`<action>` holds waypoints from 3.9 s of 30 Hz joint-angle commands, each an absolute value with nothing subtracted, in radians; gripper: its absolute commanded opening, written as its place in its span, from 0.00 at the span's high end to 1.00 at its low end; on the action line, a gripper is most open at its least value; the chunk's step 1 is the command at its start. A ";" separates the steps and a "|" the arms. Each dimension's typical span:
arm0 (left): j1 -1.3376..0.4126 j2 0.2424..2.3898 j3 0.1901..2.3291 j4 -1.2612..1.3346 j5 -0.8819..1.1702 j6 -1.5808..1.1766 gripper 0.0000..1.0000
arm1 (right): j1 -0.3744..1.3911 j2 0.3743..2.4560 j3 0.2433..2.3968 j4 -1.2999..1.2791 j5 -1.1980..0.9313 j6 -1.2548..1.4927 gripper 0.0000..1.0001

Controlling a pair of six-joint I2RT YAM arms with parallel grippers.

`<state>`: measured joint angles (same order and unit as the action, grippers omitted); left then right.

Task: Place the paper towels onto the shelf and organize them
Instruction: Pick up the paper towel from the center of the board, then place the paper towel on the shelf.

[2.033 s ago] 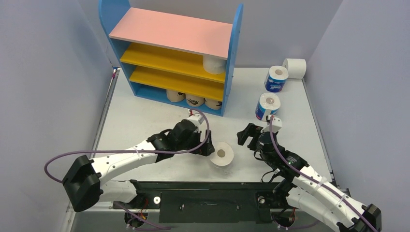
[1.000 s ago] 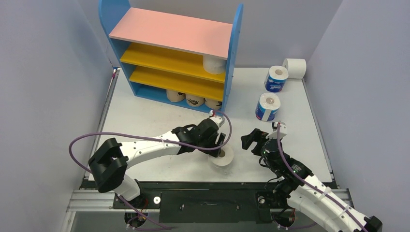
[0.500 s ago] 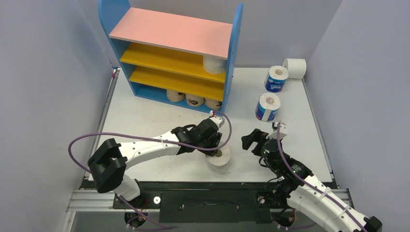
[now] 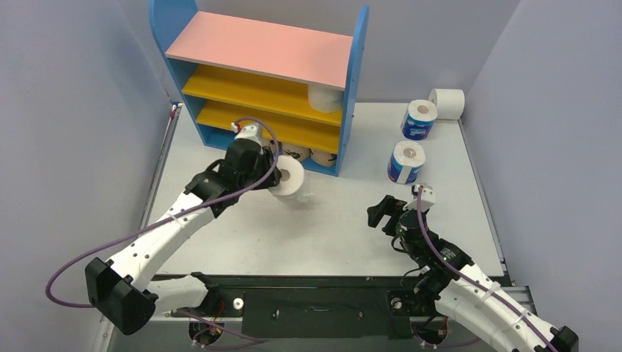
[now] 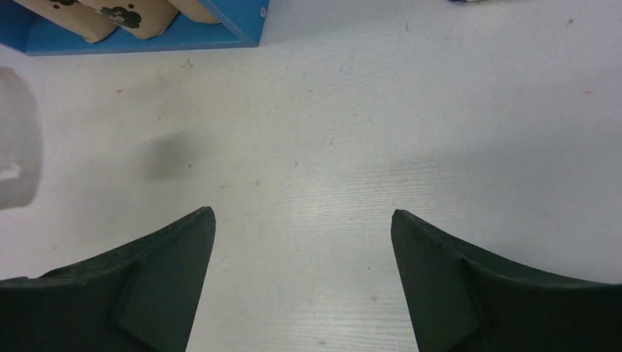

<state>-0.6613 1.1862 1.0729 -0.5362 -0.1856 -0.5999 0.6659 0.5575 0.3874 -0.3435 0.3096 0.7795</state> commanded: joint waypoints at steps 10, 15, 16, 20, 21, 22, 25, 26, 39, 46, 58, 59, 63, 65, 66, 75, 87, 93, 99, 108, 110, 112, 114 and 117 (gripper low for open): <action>-0.504 1.347 1.616 -0.709 -0.384 -0.786 0.80 | 0.641 0.602 0.455 -0.293 0.337 0.709 0.15; -0.483 1.437 1.752 -0.730 -0.385 -0.799 0.80 | 0.632 0.609 0.461 -0.292 0.329 0.700 0.15; -0.476 1.447 1.766 -0.730 -0.381 -0.801 0.80 | 0.629 0.610 0.462 -0.292 0.328 0.699 0.15; -0.452 1.489 1.833 -0.721 -0.368 -0.801 0.80 | 0.623 0.618 0.467 -0.290 0.323 0.695 0.15; -0.444 1.504 1.853 -0.721 -0.365 -0.801 0.80 | 0.621 0.620 0.469 -0.290 0.321 0.694 0.15; -0.441 1.511 1.864 -0.721 -0.358 -0.799 0.80 | 0.620 0.622 0.472 -0.290 0.318 0.692 0.15; -0.431 1.543 1.905 -0.727 -0.349 -0.797 0.80 | 0.613 0.624 0.479 -0.291 0.316 0.686 0.15; -0.430 1.549 1.911 -0.728 -0.345 -0.797 0.80 | 0.612 0.624 0.481 -0.291 0.316 0.685 0.15; -0.423 1.631 1.995 -0.702 -0.326 -0.797 0.80 | 0.599 0.629 0.493 -0.299 0.308 0.677 0.15; -0.423 1.711 2.092 -0.735 -0.317 -0.793 0.78 | 0.590 0.625 0.498 -0.311 0.310 0.670 0.15; -0.423 1.788 2.173 -0.742 -0.294 -0.811 0.70 | 0.579 0.628 0.494 -0.311 0.308 0.669 0.15; -0.423 1.796 2.185 -0.741 -0.292 -0.813 0.69 | 0.578 0.627 0.494 -0.312 0.307 0.669 0.15; -0.424 1.816 2.210 -0.740 -0.283 -0.813 0.64 | 0.575 0.627 0.495 -0.313 0.308 0.668 0.15; -0.423 1.820 2.214 -0.739 -0.278 -0.814 0.63 | 0.571 0.629 0.495 -0.313 0.308 0.667 0.15; -0.423 1.821 2.213 -0.739 -0.275 -0.814 0.62 | 0.572 0.629 0.496 -0.313 0.308 0.667 0.15; -0.423 1.801 2.182 -0.721 -0.266 -0.807 0.50 | 0.564 0.639 0.498 -0.314 0.301 0.667 0.15; -0.423 1.763 2.130 -0.692 -0.264 -0.801 0.43 | 0.559 0.640 0.499 -0.313 0.295 0.667 0.15; -0.423 1.739 2.110 -0.676 -0.260 -0.802 0.41 | 0.557 0.640 0.500 -0.314 0.293 0.666 0.15; -0.423 1.713 2.097 -0.664 -0.255 -0.804 0.40 | 0.558 0.638 0.500 -0.314 0.289 0.669 0.15; -0.423 1.684 2.047 -0.602 -0.226 -0.824 0.37 | 0.557 0.638 0.499 -0.313 0.284 0.671 0.15; -0.423 1.679 2.035 -0.574 -0.208 -0.825 0.37 | 0.555 0.637 0.499 -0.314 0.284 0.670 0.15; -0.423 1.668 2.015 -0.544 -0.190 -0.825 0.37 | 0.555 0.635 0.499 -0.314 0.285 0.670 0.15; -0.423 1.663 2.001 -0.531 -0.182 -0.825 0.37 | 0.555 0.636 0.499 -0.314 0.286 0.669 0.15; -0.423 1.661 1.994 -0.528 -0.181 -0.821 0.37 | 0.556 0.638 0.499 -0.314 0.287 0.668 0.15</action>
<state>-0.4236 1.7119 1.9915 -0.6685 -0.2165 -0.8082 0.5625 0.6376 0.4564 -0.3264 0.2859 0.6804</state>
